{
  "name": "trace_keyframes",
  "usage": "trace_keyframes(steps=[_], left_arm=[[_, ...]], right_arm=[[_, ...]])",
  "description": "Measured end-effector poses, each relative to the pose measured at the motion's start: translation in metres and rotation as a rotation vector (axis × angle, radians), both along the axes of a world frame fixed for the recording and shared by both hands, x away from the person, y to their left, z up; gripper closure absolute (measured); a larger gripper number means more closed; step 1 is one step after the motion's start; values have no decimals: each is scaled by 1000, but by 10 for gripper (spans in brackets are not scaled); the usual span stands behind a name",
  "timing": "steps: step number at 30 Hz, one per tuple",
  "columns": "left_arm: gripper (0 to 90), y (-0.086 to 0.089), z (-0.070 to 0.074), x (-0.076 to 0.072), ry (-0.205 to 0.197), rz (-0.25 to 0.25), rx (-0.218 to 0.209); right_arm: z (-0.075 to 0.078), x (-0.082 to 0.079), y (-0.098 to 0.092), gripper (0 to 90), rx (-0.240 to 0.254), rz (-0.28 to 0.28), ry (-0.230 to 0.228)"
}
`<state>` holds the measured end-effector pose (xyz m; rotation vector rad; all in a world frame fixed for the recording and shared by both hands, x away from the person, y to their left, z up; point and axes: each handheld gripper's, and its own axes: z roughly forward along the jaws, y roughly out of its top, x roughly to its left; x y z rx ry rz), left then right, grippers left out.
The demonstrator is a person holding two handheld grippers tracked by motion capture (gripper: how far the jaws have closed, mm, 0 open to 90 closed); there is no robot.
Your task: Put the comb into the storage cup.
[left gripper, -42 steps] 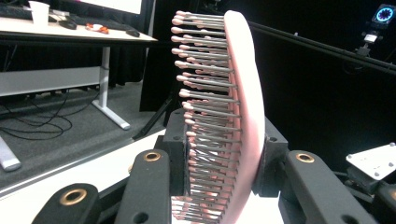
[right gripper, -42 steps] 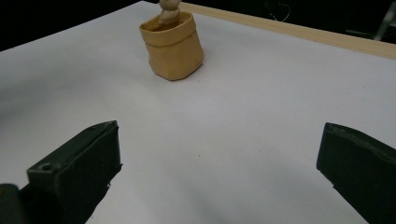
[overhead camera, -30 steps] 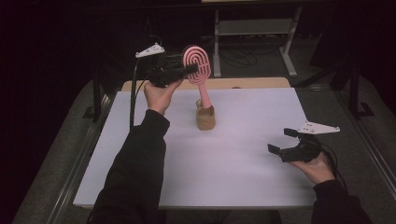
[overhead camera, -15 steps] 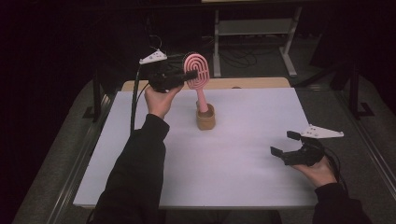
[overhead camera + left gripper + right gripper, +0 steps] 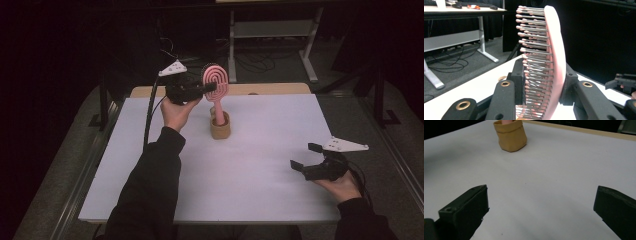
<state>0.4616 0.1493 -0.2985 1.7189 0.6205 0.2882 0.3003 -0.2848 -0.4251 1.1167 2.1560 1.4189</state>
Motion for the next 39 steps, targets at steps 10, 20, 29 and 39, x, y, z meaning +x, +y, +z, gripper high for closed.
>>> trace_keyframes(steps=[10, 20, 29, 39], left_arm=[[647, -7, -10, 0, 1, -2, 19], [646, -3, -23, 0, 21, 24, 10], [646, -1, -34, 2, 46, 41, -22], [645, -6, -40, 2, 43, 37, -27]], right_arm=[[0, -1, -4, 0, 15, -14, -7], [-1, -1, -7, 0, 22, -20, -3], [-2, -1, -5, 0, 18, -12, 4], [-2, -3, -6, 0, 28, -16, -2]])
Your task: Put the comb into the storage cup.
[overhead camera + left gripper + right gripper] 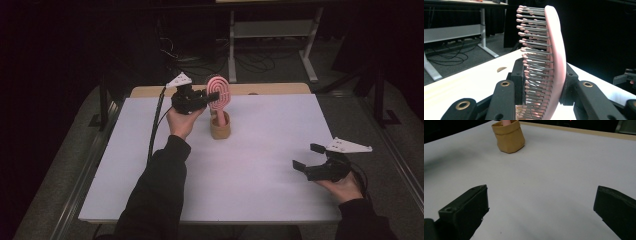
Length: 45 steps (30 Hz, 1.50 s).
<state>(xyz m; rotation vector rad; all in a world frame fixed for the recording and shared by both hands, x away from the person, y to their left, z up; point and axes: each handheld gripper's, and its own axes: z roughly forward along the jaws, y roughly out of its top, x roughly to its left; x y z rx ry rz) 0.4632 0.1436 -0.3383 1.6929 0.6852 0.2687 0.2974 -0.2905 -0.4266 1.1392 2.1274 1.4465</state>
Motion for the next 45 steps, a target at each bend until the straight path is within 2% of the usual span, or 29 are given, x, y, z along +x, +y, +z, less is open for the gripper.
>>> trace_keyframes(steps=[4, 8, 11, 15, 18, 25, 30, 39, 45], left_arm=[[644, 4, -7, 1, 5, 23, -16], [643, 12, -13, 2, 20, 38, -63], [636, 17, -15, 2, 31, 45, -69], [613, 20, -17, 0, 20, 81, -69], [573, 23, -17, -2, 26, 96, -90], [503, 31, -16, -6, 26, 116, -61], [458, 43, -21, -9, 49, 128, -82], [454, 62, -30, -14, 81, 148, -67], [428, 70, -34, -18, 82, 165, -60]], right_arm=[[0, -1, -1, 0, 5, -4, -5], [0, -1, -1, 0, 6, -3, -4], [-1, -1, -2, 0, 5, -4, -3], [-1, -1, -2, 0, 5, -4, -3], [-1, -1, -2, 0, 4, -5, -3], [-1, -1, -2, 0, 4, -4, -2], [-1, -1, -1, 0, 1, -2, -1], [-1, 0, 1, 0, -4, 3, -1], [-1, 0, 2, 0, -6, 10, 1]])
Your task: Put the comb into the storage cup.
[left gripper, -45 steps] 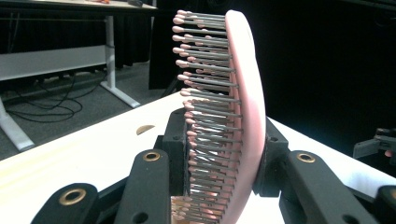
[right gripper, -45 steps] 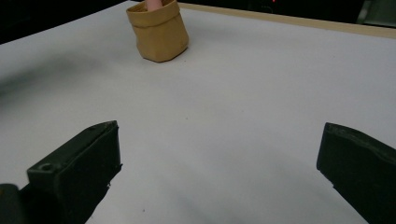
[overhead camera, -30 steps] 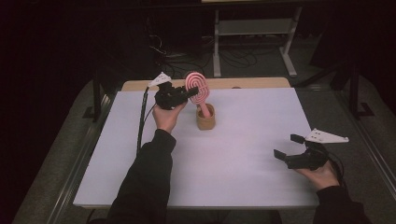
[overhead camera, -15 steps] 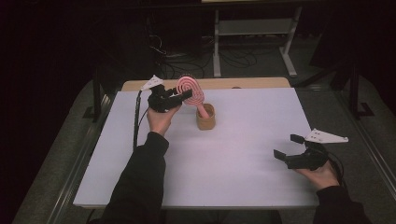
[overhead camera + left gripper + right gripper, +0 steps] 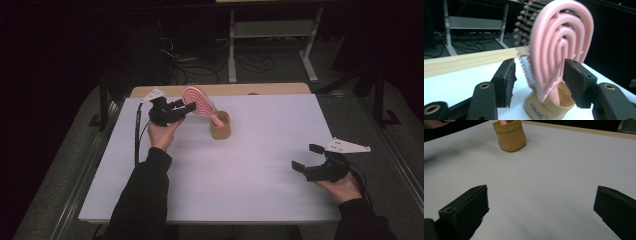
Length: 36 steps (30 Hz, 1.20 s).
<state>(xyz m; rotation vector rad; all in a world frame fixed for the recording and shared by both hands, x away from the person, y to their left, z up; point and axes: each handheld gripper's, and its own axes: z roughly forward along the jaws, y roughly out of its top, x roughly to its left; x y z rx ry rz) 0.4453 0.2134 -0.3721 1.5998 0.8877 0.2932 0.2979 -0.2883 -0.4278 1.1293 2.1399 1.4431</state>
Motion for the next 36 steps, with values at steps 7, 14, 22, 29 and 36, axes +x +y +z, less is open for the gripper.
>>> trace_keyframes(steps=[7, 14, 22, 29, 36], left_arm=[[383, 11, -3, -3, 20, -4, 15], [244, 21, -3, -10, 11, 7, 31], [98, 30, -2, -18, -18, -8, 25], [0, 36, 0, -25, -35, -60, 62], [0, 46, 2, -36, -53, -78, 93]], right_arm=[[0, 0, 0, 0, 0, 2, 1], [0, 0, 0, 0, -3, 3, 2], [0, 0, 0, 0, -6, 4, 3], [-1, 0, 1, 0, -13, 6, 3], [-1, 0, 2, 0, -16, 6, 4]])
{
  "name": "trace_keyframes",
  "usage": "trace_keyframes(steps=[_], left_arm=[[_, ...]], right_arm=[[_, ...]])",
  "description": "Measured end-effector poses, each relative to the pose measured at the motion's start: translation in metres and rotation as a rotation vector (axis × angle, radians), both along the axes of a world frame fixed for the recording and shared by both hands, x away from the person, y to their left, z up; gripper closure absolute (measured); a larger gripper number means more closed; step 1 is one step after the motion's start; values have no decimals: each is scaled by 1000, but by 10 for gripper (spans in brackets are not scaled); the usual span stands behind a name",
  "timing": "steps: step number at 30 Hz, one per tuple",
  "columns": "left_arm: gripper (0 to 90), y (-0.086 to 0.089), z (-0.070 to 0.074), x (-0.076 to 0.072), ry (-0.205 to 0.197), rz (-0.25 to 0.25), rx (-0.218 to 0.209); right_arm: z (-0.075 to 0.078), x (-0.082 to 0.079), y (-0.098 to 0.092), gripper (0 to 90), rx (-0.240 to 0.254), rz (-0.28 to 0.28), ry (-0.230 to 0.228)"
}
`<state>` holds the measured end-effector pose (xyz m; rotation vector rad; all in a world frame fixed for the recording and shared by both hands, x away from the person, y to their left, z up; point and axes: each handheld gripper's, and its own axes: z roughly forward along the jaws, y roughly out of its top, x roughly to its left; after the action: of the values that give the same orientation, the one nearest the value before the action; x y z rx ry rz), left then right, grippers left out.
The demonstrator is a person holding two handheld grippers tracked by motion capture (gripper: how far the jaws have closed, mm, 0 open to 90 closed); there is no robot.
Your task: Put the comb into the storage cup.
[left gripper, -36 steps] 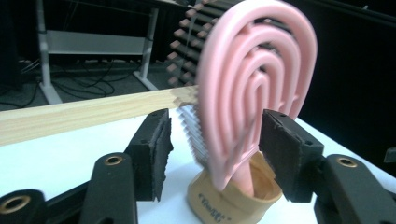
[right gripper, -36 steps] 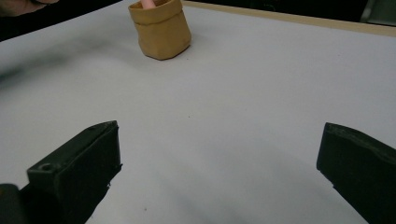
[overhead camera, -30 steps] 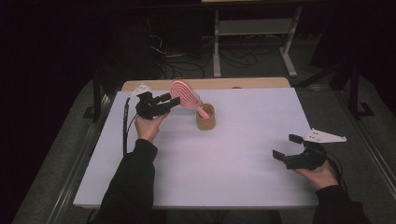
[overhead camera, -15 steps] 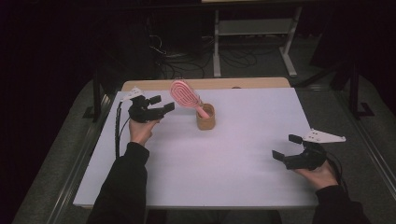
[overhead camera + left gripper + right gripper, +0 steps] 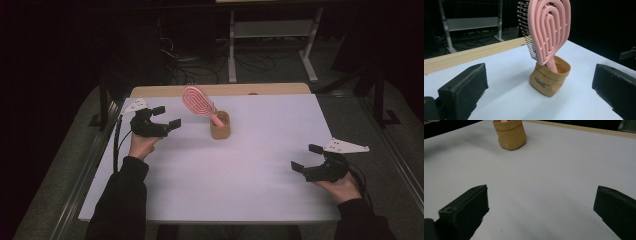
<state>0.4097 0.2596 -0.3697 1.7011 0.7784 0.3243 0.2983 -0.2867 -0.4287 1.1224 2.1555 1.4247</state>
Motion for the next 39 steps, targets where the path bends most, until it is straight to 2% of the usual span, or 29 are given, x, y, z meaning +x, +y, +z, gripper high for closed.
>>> trace_keyframes(steps=[7, 17, 29, 33, 39], left_arm=[[0, 12, 1, -10, -1, -11, 18], [0, 14, -2, -24, -14, -38, 53], [0, 23, -13, -39, -7, -41, 66], [0, 26, -15, -46, -36, -26, 75], [0, 31, -17, -56, -46, -23, 65]], right_arm=[[0, 0, 1, 0, -3, 1, 1], [1, -1, 0, 0, -6, -3, -2], [0, -2, -1, 0, -7, -6, 0], [0, -2, -1, 0, -10, -6, 2], [0, -3, 0, 0, -12, -1, -5]])
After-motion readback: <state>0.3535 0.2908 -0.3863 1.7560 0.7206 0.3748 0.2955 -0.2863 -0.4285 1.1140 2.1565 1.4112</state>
